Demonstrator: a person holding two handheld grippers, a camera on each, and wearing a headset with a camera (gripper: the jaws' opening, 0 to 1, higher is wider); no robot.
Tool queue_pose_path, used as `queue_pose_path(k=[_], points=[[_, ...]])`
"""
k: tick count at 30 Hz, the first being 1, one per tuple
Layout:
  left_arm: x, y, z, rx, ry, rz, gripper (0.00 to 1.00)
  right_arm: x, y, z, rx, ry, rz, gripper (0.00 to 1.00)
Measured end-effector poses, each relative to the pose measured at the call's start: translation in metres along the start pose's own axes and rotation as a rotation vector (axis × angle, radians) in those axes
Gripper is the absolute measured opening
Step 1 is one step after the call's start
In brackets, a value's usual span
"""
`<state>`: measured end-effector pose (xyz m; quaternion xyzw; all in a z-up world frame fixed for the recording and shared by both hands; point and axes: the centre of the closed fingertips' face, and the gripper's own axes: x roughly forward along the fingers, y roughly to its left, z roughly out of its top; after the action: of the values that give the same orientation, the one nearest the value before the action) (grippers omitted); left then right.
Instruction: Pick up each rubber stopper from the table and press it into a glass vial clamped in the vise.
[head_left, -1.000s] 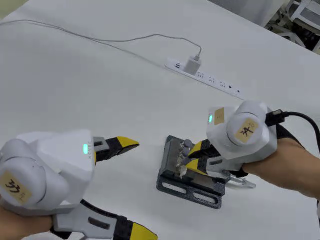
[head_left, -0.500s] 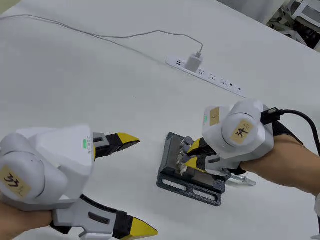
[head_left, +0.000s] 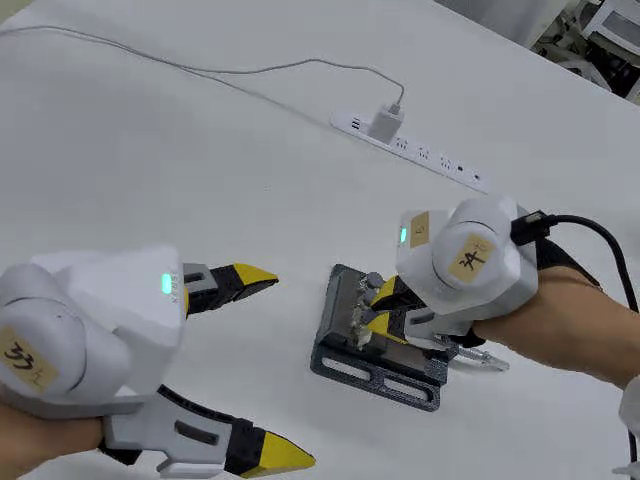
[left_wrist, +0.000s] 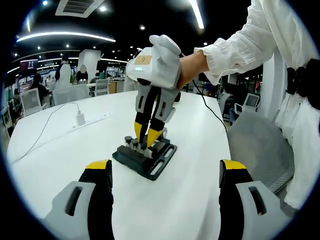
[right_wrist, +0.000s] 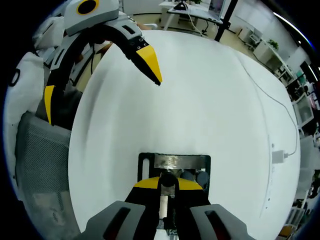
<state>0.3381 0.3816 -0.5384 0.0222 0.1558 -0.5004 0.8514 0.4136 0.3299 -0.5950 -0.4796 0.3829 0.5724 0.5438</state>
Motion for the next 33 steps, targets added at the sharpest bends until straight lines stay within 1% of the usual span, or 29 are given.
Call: queue_pose_path(k=[2,5,10,14,23,33], points=[[0.0005,0.0004,0.0007,0.001,-0.002,0.001,0.88,0.0008,-0.0003,-0.0004,0.004,0.003,-0.003,0.05],[0.0016,0.0002,0.0020,-0.002,-0.006,0.000,0.87,0.0015,-0.0016,-0.0018,0.039,-0.010,0.001,0.05],[0.0028,-0.0017,0.0034,0.003,-0.003,-0.007,0.87,0.0008,-0.0005,-0.0011,0.016,-0.007,-0.008,0.06],[0.0013,-0.0010,0.0035,0.004,0.000,-0.005,0.87,-0.0002,-0.0006,-0.0017,0.010,-0.021,-0.005,0.07],[0.0005,-0.0007,0.0022,0.000,-0.001,-0.001,0.87,-0.0006,-0.0004,-0.0010,0.010,-0.029,-0.002,0.07],[0.0011,0.0007,0.0037,-0.002,-0.007,-0.002,0.87,-0.0010,-0.0003,0.0000,0.020,-0.039,0.003,0.07]])
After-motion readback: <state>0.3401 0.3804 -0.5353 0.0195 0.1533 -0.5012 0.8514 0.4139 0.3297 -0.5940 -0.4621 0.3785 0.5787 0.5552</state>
